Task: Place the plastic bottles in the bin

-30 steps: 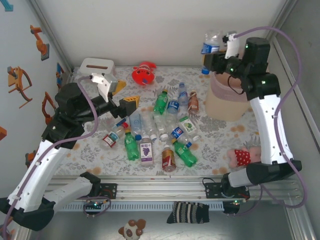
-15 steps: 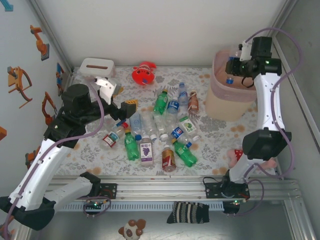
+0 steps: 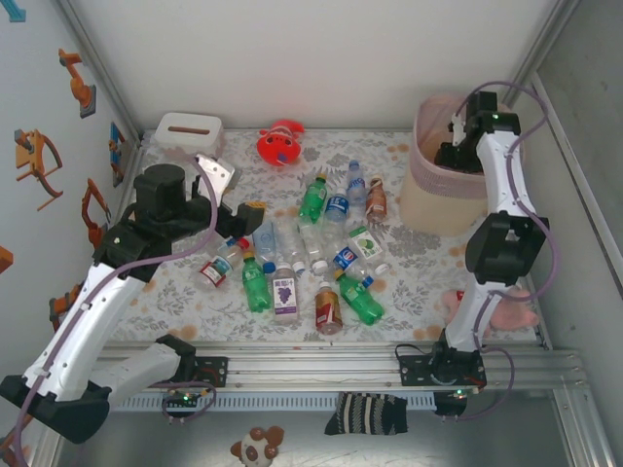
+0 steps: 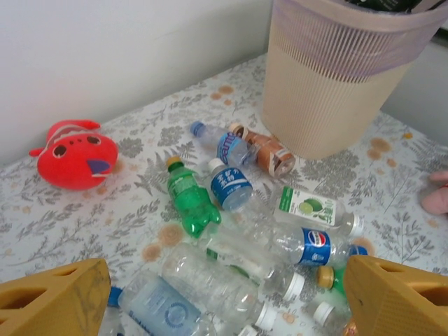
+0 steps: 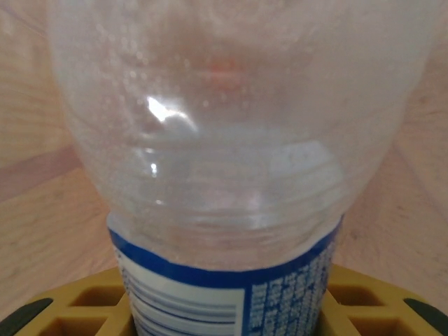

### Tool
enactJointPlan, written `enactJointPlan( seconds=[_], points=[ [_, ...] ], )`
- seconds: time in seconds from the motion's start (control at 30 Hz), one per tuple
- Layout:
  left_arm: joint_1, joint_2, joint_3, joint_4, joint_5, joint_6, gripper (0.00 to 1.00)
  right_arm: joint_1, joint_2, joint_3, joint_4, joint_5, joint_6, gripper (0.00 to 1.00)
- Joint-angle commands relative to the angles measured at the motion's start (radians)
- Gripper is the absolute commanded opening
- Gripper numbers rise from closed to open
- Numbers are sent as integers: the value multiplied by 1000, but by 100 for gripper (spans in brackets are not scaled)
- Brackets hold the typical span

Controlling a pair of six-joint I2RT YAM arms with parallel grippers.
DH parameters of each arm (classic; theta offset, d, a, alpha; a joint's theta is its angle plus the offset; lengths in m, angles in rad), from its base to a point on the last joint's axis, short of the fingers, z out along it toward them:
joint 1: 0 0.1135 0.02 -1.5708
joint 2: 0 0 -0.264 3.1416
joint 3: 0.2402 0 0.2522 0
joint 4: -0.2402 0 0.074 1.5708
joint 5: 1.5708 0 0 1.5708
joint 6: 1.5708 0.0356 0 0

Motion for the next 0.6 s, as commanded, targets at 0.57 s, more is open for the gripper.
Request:
enactJointPlan(
  seconds=[0.57],
  points=[
    [80, 15, -76, -111, -29, 57, 86, 0, 270, 68, -63, -96, -8, 52]
  ],
)
